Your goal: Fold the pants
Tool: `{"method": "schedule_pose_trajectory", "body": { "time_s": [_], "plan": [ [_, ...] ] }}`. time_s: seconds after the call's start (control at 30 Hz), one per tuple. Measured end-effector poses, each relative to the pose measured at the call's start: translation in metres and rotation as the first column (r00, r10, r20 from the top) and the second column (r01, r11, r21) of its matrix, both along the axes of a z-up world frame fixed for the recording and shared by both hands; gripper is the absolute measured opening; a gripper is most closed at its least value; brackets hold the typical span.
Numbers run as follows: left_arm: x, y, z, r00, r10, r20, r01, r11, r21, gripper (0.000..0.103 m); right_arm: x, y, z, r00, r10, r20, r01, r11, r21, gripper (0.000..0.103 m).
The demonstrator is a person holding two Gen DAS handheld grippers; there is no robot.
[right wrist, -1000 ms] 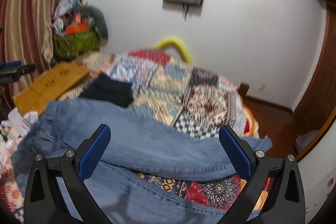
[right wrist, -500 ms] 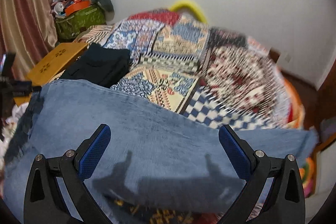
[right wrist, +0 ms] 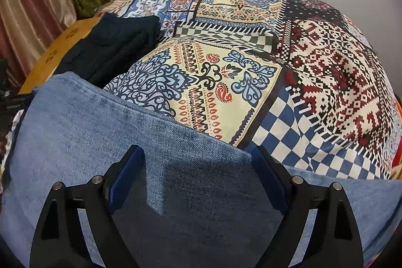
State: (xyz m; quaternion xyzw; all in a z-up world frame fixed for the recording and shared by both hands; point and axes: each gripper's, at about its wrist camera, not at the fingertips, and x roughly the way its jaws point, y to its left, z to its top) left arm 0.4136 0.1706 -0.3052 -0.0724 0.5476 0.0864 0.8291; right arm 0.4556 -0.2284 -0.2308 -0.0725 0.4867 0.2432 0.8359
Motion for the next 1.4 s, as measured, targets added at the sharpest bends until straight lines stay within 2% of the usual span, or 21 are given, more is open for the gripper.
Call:
{"method": "schedule_pose_trajectory", "body": {
  "time_s": [0.03,0.1,0.13,0.17,0.2,0.3,0.37,0.43,0.57,0.7,0.8,0.87,1.13,1.27,1.4],
  "plan": [
    [0.000,-0.001,0.001,1.000,-0.002,-0.003,0.002,1.000,0.006,0.053,-0.003,0.000,0.001,1.000,-0.005,-0.001,0.005,1.000,0.005,0.078],
    [-0.001,-0.005,0.004,1.000,-0.004,-0.006,0.004,1.000,0.021,0.045,-0.007,0.000,0.003,1.000,-0.010,0.008,0.010,1.000,0.006,0.060],
    [-0.001,-0.009,0.005,1.000,-0.005,-0.008,0.005,0.999,0.045,0.035,-0.010,0.001,0.005,1.000,-0.011,0.014,0.011,1.000,0.003,0.055],
    [-0.001,-0.011,0.007,1.000,0.001,-0.010,0.000,0.997,0.078,0.019,-0.011,0.001,0.006,1.000,-0.006,0.018,0.006,1.000,0.001,0.043],
    [0.000,-0.013,0.007,1.000,0.009,-0.019,-0.006,0.991,0.132,0.010,-0.015,0.002,0.008,1.000,0.004,0.023,-0.004,1.000,-0.003,0.030],
    [0.002,-0.011,0.011,1.000,0.007,-0.022,-0.004,0.991,0.131,0.008,-0.019,0.006,0.015,0.999,0.007,0.039,-0.006,1.000,-0.022,0.013],
    [0.002,-0.012,0.018,1.000,-0.002,-0.004,0.003,0.989,0.149,0.007,-0.020,0.004,0.022,0.998,-0.002,0.057,0.003,1.000,-0.029,0.009],
    [0.001,-0.012,0.032,0.999,-0.007,0.036,0.001,0.983,0.183,0.007,-0.020,-0.001,0.033,0.996,-0.020,0.084,0.021,1.000,-0.007,0.008],
    [0.003,-0.011,0.068,0.992,0.008,0.129,-0.033,0.981,0.190,0.007,-0.025,-0.004,0.060,0.985,-0.038,0.170,0.038,0.999,0.003,0.006],
    [-0.008,-0.016,0.118,0.965,-0.008,0.264,-0.044,0.981,0.191,0.007,-0.035,-0.006,0.092,0.959,-0.079,0.271,0.082,0.997,0.001,0.005],
    [-0.021,-0.022,0.132,0.955,-0.032,0.296,-0.029,0.979,0.200,0.007,-0.050,-0.015,0.110,0.952,-0.109,0.284,0.099,0.994,0.050,0.005],
    [-0.036,-0.026,0.137,0.951,-0.057,0.304,-0.010,0.976,0.216,0.007,-0.064,-0.020,0.116,0.952,-0.116,0.282,0.101,0.993,0.068,0.005],
    [-0.114,-0.025,0.145,0.935,-0.080,0.346,0.019,0.984,0.176,0.007,-0.142,-0.034,0.124,0.956,-0.113,0.271,0.088,0.991,0.105,0.005],
    [-0.150,-0.022,0.143,0.934,-0.078,0.349,0.023,0.987,0.161,0.007,-0.182,-0.037,0.120,0.960,-0.114,0.254,0.080,0.987,0.138,0.005],
    [-0.187,-0.015,0.134,0.942,-0.053,0.333,0.018,0.994,0.106,0.007,-0.213,-0.039,0.108,0.969,-0.123,0.214,0.086,0.981,0.174,0.005]
  ]
}}
